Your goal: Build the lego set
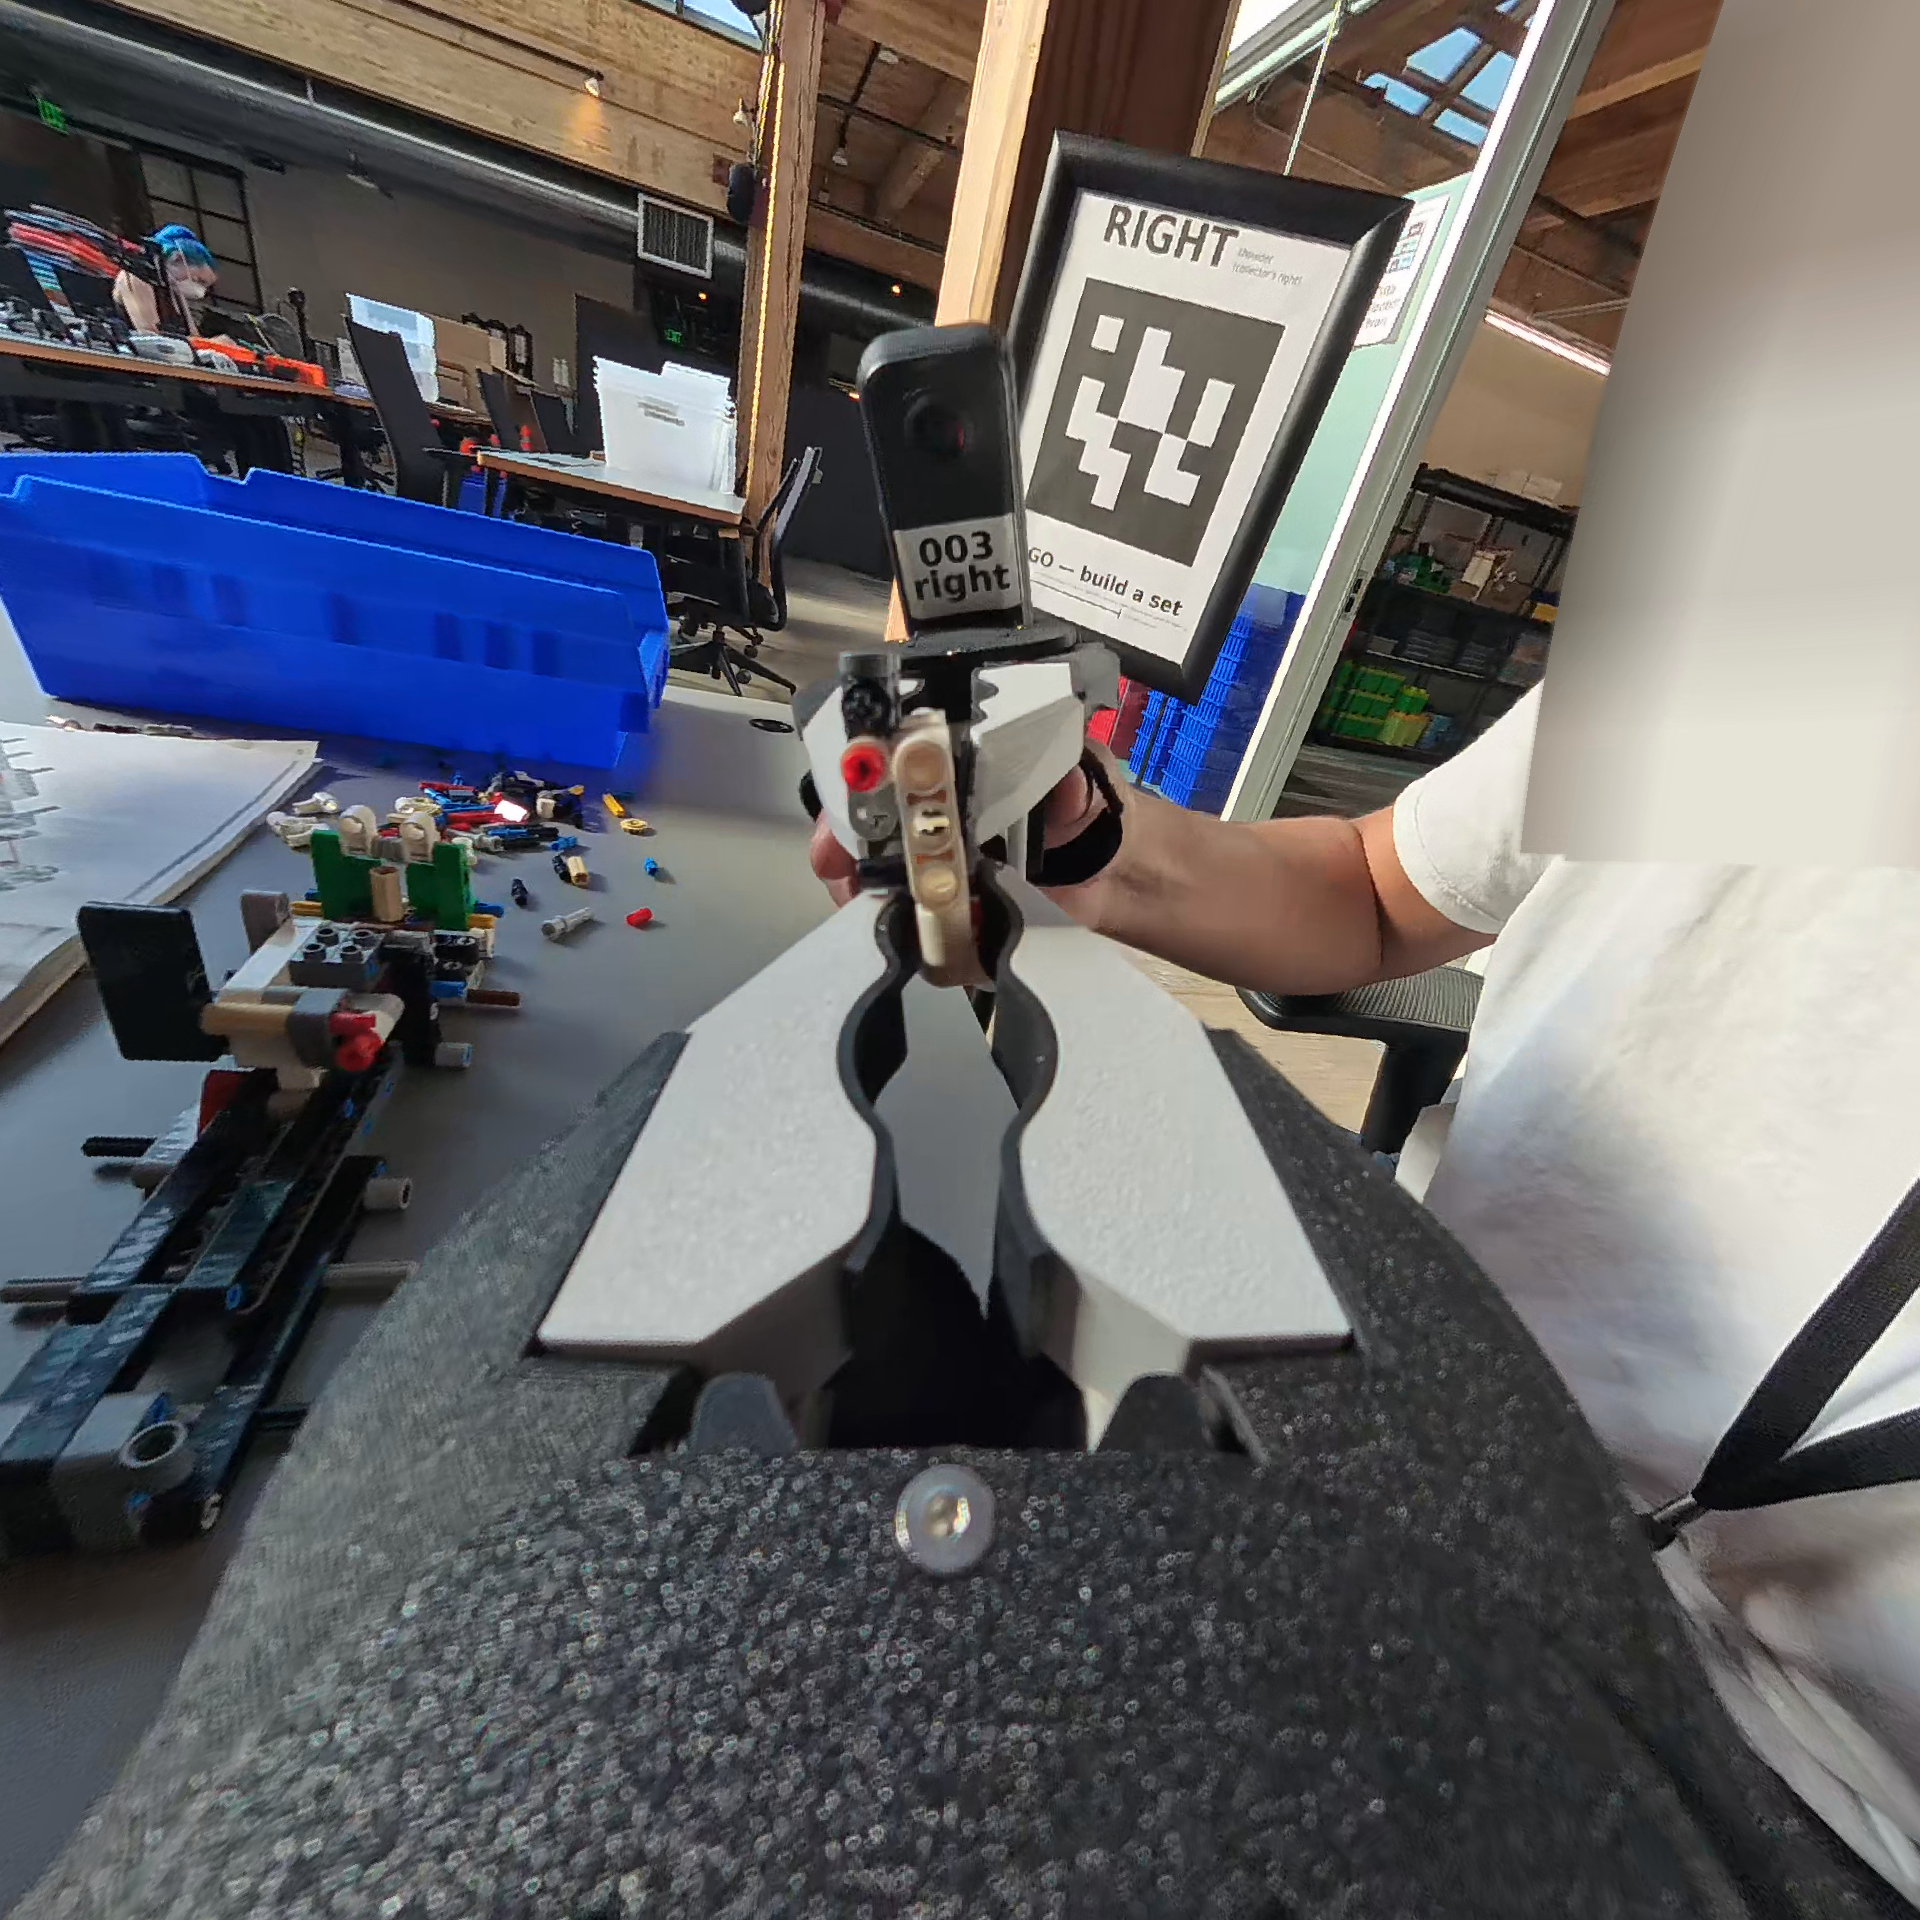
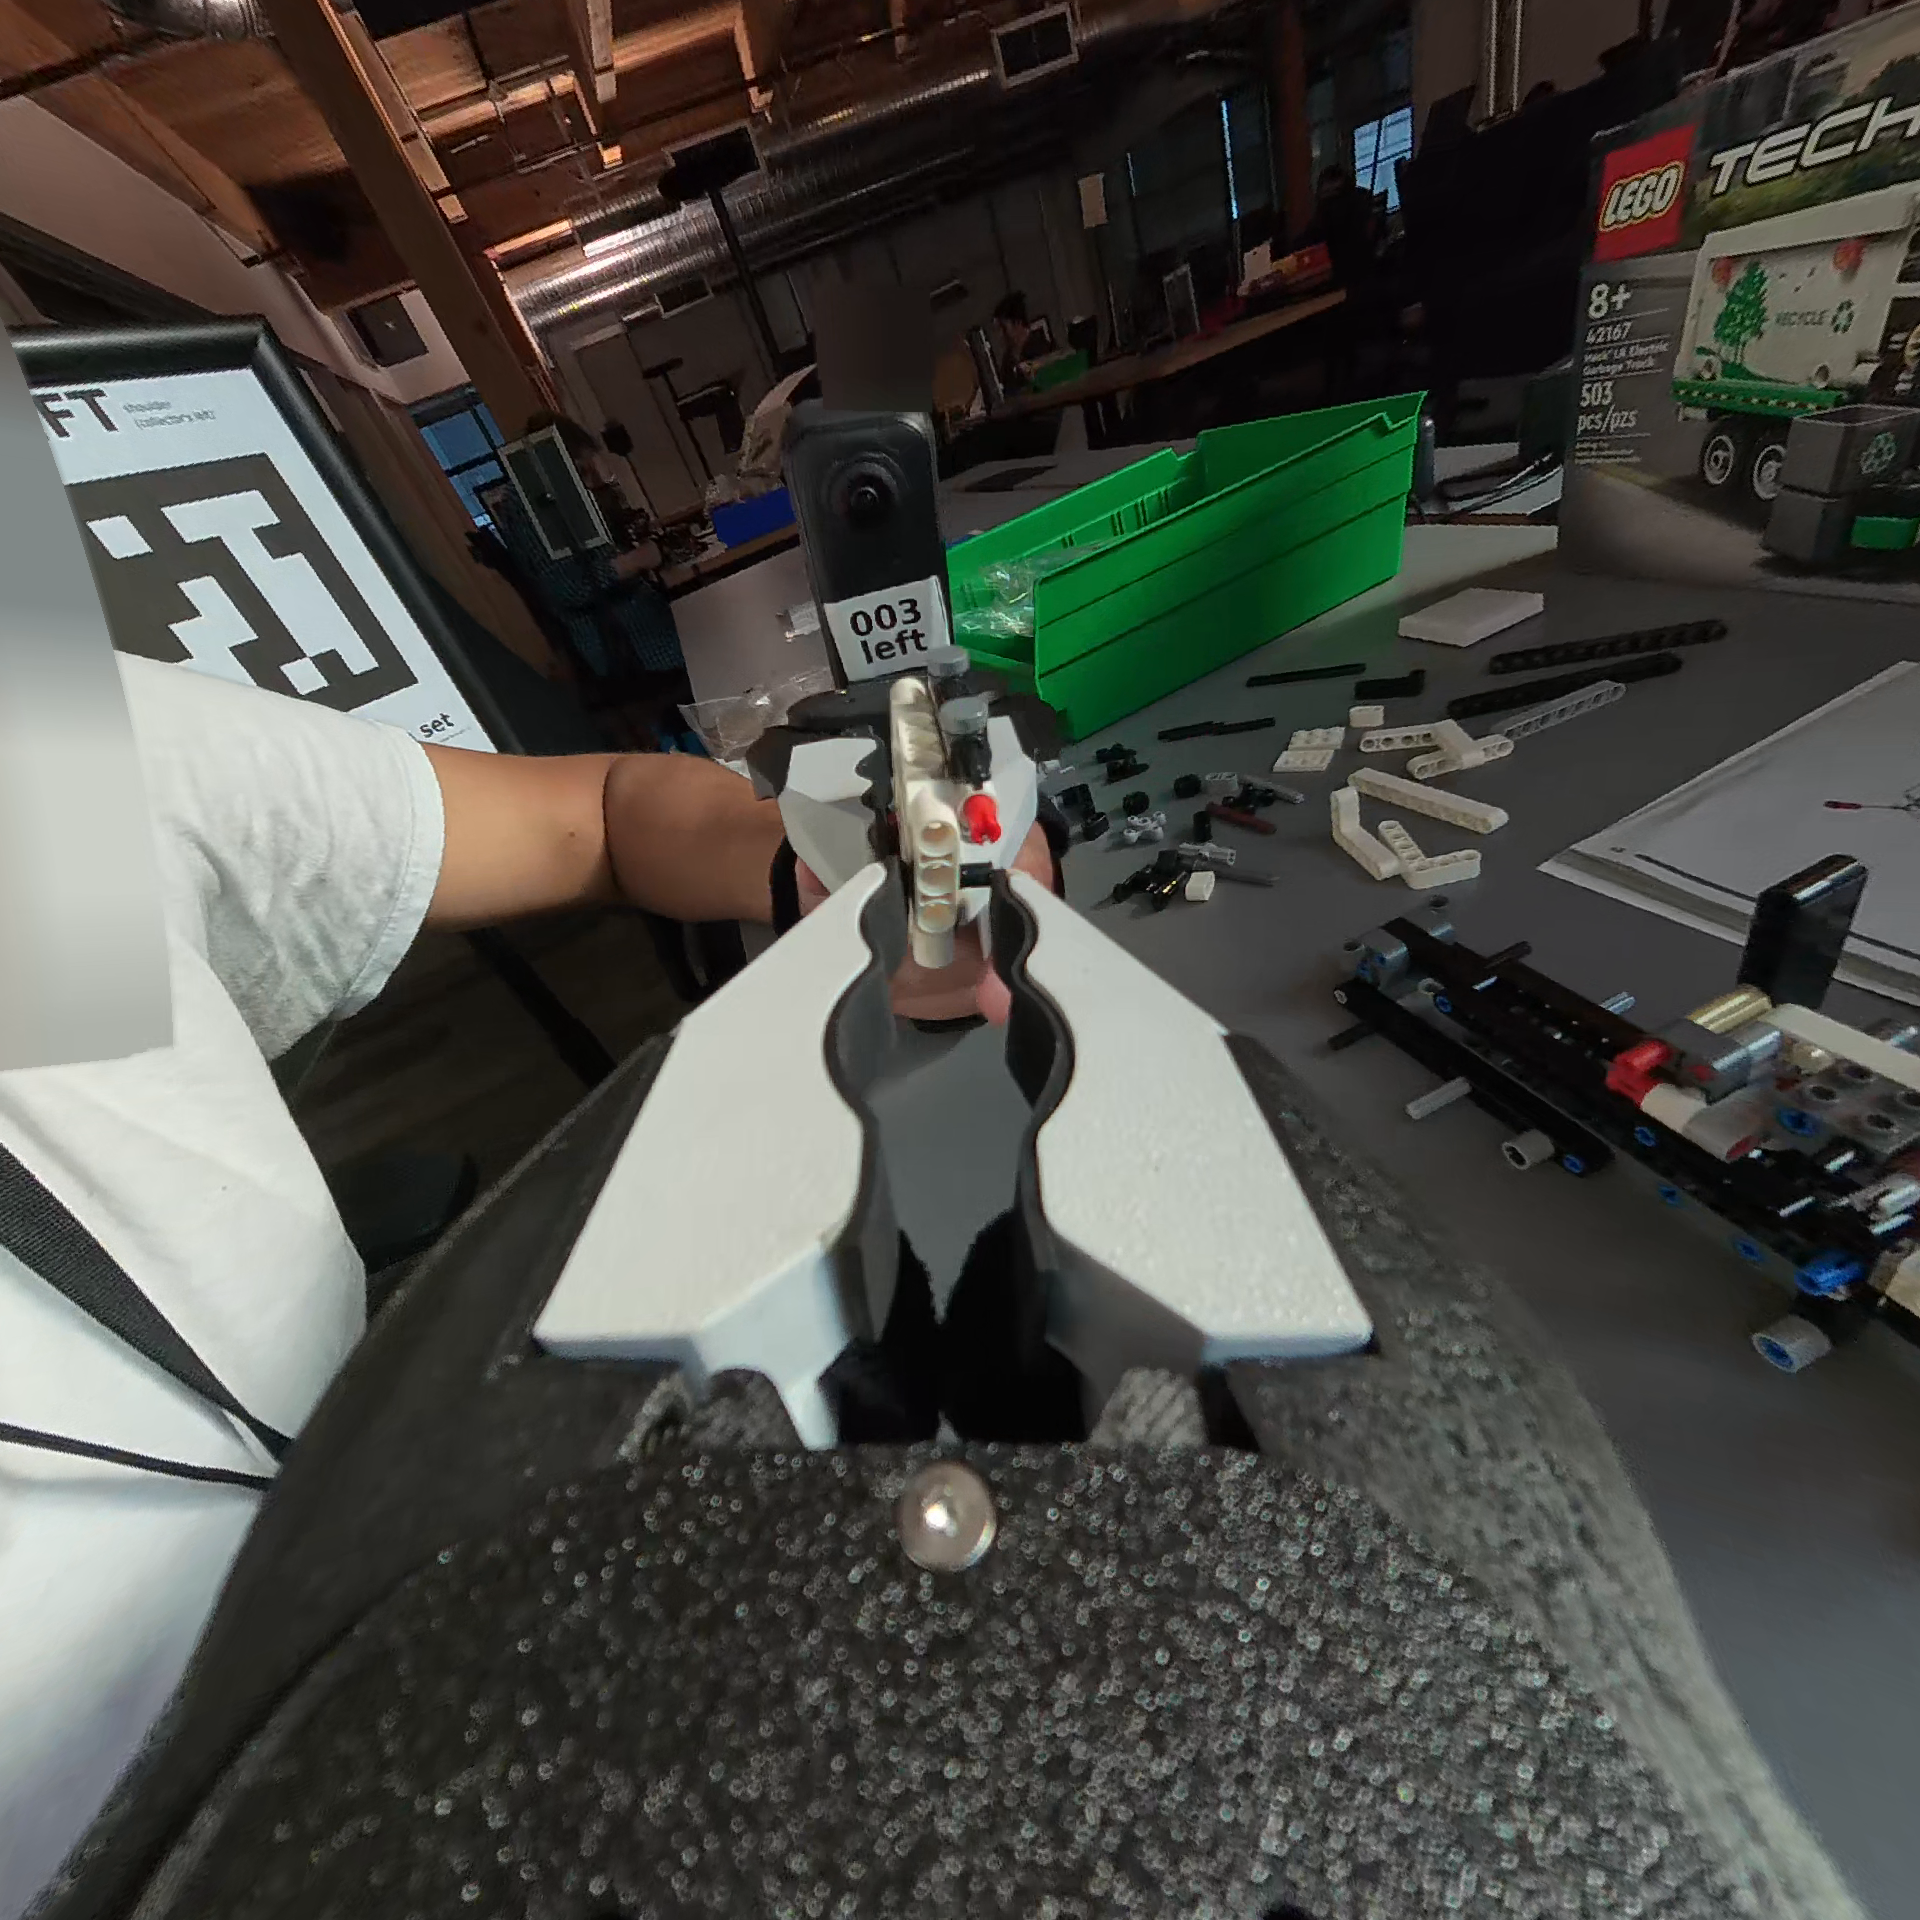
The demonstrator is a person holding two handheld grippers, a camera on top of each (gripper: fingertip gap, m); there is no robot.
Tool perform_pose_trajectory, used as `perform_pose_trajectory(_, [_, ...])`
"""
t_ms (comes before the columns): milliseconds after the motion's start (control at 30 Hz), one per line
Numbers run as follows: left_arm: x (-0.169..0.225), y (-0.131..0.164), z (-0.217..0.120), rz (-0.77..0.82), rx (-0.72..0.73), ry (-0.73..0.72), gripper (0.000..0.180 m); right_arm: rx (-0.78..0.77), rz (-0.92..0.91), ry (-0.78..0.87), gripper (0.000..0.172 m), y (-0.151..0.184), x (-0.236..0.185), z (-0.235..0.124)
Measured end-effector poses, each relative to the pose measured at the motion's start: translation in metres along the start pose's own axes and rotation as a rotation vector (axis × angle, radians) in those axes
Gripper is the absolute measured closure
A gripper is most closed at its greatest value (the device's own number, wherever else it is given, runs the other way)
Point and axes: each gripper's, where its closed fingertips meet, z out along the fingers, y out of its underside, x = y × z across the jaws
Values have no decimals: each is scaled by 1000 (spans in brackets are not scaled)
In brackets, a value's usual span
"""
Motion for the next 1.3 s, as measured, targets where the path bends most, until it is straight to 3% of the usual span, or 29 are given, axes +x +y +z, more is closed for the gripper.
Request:
perform_pose_trajectory(767, [-8, -4, -3, -29, 27, -25, 174, 1, 29, 29, 157, 2, 9, -3])
perform_pose_trajectory(833, [-11, -7, -6, -50, 45, -25, 174, 8, -7, 67, 139, -2, 13, -7])
perform_pose_trajectory(933, [-20, -8, -10, -64, 50, -61, 173, -18, -50, 146, 141, -10, 26, -32])
perform_pose_trajectory(1033, [-28, -7, -11, -67, 44, -109, 173, -139, -107, 395, 138, -6, 65, -76])
perform_pose_trajectory(1133, [-35, -7, -13, -15, 30, -168, 173, -380, -118, 664, 128, 24, 107, -133])
perform_pose_trajectory(1200, [-37, -6, -13, 23, 17, -197, 173, -483, -127, 718, 139, 44, 119, -154])
perform_pose_trajectory(1300, [-39, -1, -12, 111, -30, -241, 173, -602, -89, 754, 139, 71, 133, -162])
